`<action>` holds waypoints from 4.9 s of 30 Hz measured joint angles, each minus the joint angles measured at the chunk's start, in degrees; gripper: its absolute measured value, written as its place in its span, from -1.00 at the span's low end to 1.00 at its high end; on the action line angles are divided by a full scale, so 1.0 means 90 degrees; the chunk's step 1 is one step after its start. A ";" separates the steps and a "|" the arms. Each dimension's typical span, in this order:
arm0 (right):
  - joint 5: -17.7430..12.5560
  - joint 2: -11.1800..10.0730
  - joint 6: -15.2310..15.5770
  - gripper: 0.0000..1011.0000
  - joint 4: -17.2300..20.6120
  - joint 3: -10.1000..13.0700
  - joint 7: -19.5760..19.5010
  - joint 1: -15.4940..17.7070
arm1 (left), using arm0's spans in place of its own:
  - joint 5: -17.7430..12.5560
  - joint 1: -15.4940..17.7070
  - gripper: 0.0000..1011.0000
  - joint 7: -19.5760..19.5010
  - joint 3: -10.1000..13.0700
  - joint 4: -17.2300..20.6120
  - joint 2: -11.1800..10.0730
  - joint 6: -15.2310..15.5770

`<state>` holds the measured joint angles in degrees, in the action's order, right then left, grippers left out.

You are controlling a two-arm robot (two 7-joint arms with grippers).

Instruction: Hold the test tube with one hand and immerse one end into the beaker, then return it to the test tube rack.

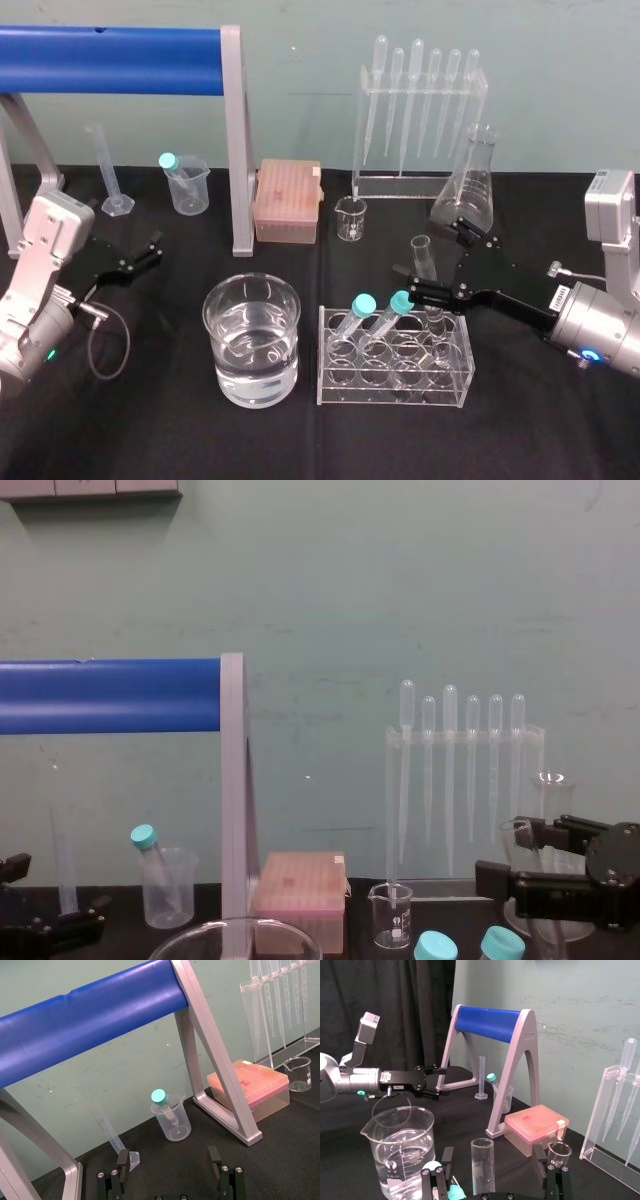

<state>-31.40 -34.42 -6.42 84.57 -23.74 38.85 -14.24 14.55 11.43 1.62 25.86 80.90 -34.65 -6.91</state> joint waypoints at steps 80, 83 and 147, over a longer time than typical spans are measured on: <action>-0.0931 -0.0051 -0.0092 -0.55 0.0477 0.0642 0.0035 0.0040 | 0.0000 0.0000 0.98 0.0000 0.0000 0.0000 0.0000 0.0000; -0.1104 0.0004 -0.0153 -0.55 0.0485 0.0711 0.0079 -0.0051 | 0.0000 0.0000 0.98 0.0000 0.0000 0.0000 0.0000 0.0000; -0.1147 0.0660 -0.0332 -0.55 -0.0551 0.0316 0.0297 -0.0907 | 0.0000 0.0000 0.98 0.0000 0.0000 0.0000 0.0000 0.0000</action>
<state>-41.73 -28.49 -9.41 79.61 -20.90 41.53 -22.40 14.55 11.43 1.62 25.86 80.90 -34.65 -6.91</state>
